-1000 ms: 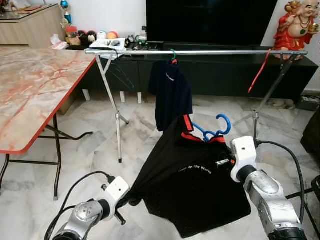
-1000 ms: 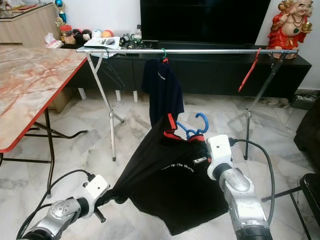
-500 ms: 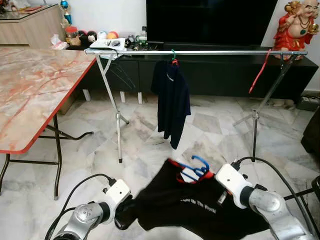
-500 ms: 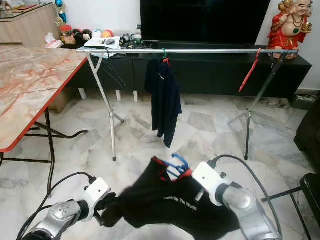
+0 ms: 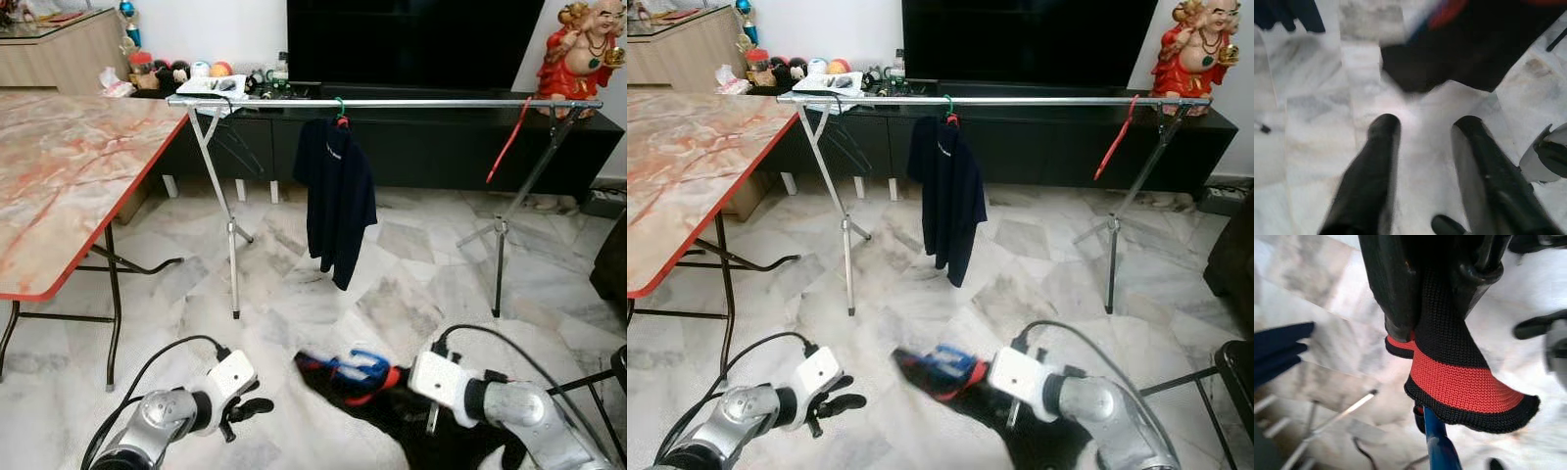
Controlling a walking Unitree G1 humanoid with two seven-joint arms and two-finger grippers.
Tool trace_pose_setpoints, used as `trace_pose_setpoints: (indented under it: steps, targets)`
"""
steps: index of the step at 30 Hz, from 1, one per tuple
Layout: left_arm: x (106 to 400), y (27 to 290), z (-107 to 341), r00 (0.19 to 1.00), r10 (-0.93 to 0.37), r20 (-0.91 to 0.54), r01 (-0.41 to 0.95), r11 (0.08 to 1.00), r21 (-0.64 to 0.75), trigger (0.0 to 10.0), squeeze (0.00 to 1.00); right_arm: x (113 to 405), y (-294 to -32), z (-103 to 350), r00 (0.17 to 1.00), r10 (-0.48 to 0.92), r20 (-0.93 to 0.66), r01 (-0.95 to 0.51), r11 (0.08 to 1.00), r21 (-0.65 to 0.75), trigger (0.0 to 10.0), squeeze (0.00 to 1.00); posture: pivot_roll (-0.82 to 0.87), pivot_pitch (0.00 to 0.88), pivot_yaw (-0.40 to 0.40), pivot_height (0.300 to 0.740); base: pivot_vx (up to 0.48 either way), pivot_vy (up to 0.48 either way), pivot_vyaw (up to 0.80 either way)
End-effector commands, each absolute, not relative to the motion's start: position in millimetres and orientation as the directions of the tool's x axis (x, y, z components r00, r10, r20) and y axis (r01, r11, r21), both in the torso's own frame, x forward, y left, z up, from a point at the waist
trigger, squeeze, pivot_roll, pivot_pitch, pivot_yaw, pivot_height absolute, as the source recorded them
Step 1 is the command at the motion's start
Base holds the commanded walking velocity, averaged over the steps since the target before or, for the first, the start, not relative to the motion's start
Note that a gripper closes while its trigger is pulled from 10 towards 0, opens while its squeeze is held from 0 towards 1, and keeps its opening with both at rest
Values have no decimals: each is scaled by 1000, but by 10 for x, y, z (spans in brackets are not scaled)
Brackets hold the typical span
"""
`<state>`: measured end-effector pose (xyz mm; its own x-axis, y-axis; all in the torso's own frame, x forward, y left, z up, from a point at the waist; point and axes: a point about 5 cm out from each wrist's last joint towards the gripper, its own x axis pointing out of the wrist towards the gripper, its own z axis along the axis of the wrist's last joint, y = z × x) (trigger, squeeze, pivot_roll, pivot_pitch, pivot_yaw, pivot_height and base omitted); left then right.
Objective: Hang hanger
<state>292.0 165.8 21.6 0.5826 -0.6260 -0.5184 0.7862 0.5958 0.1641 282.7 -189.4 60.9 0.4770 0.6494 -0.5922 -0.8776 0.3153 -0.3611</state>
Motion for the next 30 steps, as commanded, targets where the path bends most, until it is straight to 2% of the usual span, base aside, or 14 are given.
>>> trace_pose_setpoints:
  steps: [1,4,5,8,22,30]
  targets:
    - [2951,1586,265,574,-643,-507,806,553,211,10000,1000,2870,-1847,690,446,687,-574,-891,278,-359,10000,0,97,30,-20,740,0,0,0]
    - [2955,1555,275,572,-650,-501,811,541,223,10000,1000,2865,-1837,685,423,690,-588,-902,253,-351,10000,0,97,27,-22,740,0,0,0]
    - [2957,1543,279,569,-653,-500,813,536,225,10000,0,2864,-1836,680,413,686,-599,-905,238,-352,10000,0,97,24,-25,740,0,0,0]
    - [2956,1520,307,547,-670,-501,832,502,238,10000,0,2883,-1852,637,401,654,-641,-906,178,-385,10000,0,103,22,-29,740,0,0,0]
    - [2897,1549,278,481,-689,-542,870,451,198,10000,0,2920,-1694,676,371,710,-598,-907,138,-398,10000,0,103,2,-20,740,0,0,0]
    - [2899,1545,271,488,-680,-547,867,448,218,10000,0,2945,-1643,749,371,732,-572,-900,131,-416,10000,0,100,0,-16,740,0,0,0]
